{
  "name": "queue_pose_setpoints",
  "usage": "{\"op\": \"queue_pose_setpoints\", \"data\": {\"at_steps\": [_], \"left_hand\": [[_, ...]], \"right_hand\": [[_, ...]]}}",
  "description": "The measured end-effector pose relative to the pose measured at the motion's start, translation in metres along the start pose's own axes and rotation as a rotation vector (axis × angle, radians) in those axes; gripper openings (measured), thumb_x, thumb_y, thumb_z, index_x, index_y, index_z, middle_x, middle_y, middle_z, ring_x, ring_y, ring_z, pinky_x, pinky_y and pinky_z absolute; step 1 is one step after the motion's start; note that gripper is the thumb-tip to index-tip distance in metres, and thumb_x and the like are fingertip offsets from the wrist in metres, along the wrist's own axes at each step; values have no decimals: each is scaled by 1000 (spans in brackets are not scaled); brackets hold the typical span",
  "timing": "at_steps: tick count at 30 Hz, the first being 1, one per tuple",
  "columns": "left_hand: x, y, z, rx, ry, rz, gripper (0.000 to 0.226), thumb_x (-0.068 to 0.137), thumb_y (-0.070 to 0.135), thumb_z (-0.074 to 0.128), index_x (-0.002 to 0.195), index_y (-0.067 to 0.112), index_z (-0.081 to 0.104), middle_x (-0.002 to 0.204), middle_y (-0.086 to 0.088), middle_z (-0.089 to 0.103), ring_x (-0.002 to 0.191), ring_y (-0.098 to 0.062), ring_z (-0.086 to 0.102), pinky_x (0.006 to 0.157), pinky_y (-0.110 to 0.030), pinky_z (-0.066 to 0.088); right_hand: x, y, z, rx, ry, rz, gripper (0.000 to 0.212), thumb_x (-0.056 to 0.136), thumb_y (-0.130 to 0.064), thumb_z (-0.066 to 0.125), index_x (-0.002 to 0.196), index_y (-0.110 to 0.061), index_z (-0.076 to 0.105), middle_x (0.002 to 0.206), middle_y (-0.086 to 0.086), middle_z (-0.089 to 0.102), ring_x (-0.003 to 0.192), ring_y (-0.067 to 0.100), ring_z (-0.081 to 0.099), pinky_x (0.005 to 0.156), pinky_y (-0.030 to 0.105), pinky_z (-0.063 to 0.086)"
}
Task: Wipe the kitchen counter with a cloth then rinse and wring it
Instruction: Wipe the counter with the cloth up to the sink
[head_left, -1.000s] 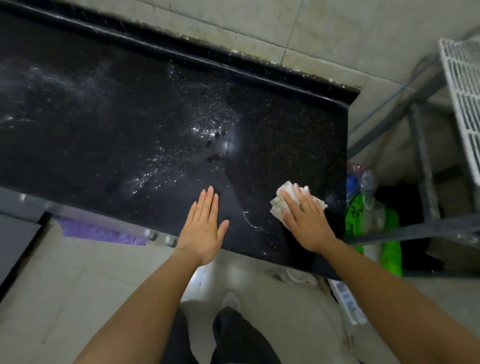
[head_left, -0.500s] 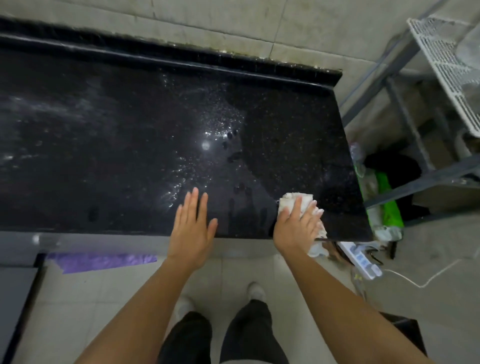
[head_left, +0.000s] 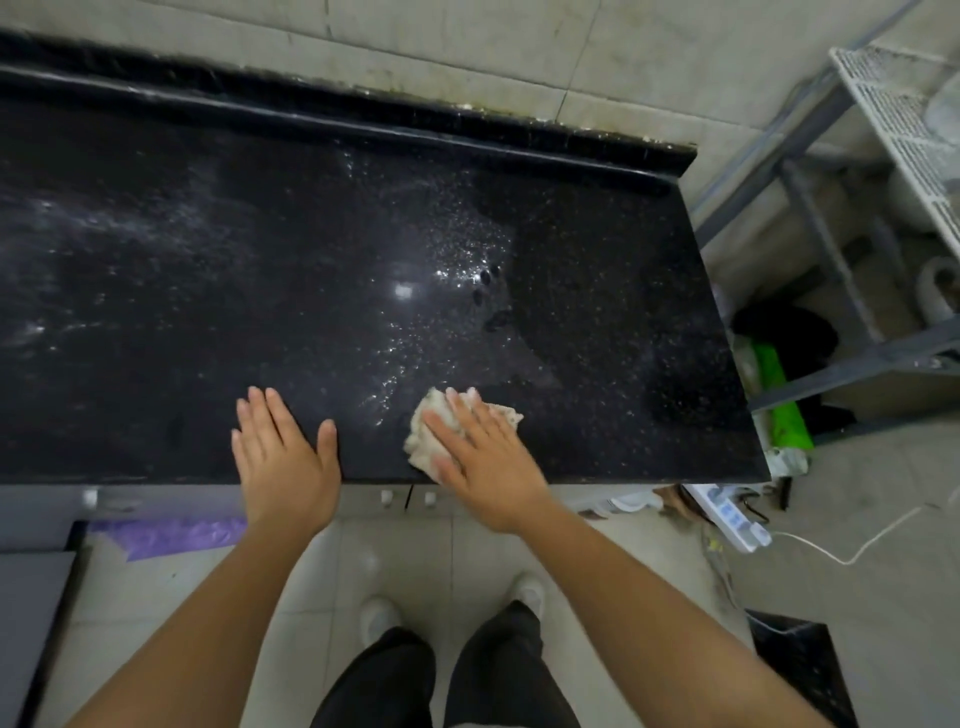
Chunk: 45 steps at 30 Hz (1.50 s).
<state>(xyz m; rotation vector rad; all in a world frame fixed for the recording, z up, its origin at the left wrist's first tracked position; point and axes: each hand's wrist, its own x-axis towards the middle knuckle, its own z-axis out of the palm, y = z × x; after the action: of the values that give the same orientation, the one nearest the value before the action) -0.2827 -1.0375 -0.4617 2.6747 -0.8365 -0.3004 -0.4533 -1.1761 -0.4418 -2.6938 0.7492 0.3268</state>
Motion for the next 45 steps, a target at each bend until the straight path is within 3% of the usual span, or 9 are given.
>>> {"op": "queue_pose_setpoints", "data": {"at_steps": [5,10,14,17,27,32,36,41,45], "left_hand": [[-1,-2,-2,-3,-15,14,73,97,44,27,148,-3,6,157,-20,2,146,-31,-2,117,-43,0],[0,-4,-3,25,-70,10,79,91,53,11,149,1,1,158,-16,-4,146,-27,-9,116,-39,-7],[0,-5,-3,34,-79,12,81,90,56,12,150,2,2,158,-16,-4,146,-27,-11,116,-39,-8],[1,-6,-2,48,-82,15,81,90,55,11,150,2,1,158,-17,-3,146,-28,-10,116,-40,-8],[4,-7,-5,48,-128,2,73,97,49,17,149,5,-7,157,-14,-13,144,-26,-18,115,-40,-10],[4,-7,-6,42,-133,9,72,98,47,20,149,5,-7,157,-14,-14,144,-26,-18,115,-39,-10],[4,-7,-7,44,-140,8,73,97,48,19,149,5,-8,157,-14,-15,144,-25,-19,115,-39,-12],[3,-6,-7,52,-155,-2,74,96,50,15,148,5,-11,157,-14,-17,143,-25,-21,115,-39,-12],[4,-6,-7,48,-148,-4,74,97,49,17,149,5,-9,157,-14,-15,144,-26,-19,115,-41,-10]], "right_hand": [[-25,74,-5,-76,131,399,71,89,-46,-1,153,-19,15,159,16,9,145,37,9,115,44,14],[-33,105,-11,148,278,912,55,103,-39,19,154,-20,10,160,16,0,147,33,-3,117,44,1],[-2,98,-24,294,264,1105,56,103,-40,16,154,-21,2,160,12,-11,146,32,-14,117,45,-7],[22,83,-30,236,228,1017,56,103,-39,15,154,-21,1,160,13,-13,146,33,-14,117,45,-7],[81,-33,-14,86,50,298,55,103,-35,17,153,-24,-3,160,11,-15,145,33,-19,117,45,-8],[55,-5,-29,-2,-30,-19,52,104,-39,24,153,-29,10,162,2,-5,147,26,-11,119,40,-2],[32,47,-31,-67,117,316,52,103,-35,24,153,-24,12,160,11,4,145,32,3,115,41,9],[25,65,-29,225,194,893,55,103,-41,14,154,-25,0,161,11,-10,147,30,-12,118,43,-5],[48,23,-24,221,188,871,55,103,-38,18,154,-22,1,159,16,-13,146,37,-12,116,48,-4]]}}
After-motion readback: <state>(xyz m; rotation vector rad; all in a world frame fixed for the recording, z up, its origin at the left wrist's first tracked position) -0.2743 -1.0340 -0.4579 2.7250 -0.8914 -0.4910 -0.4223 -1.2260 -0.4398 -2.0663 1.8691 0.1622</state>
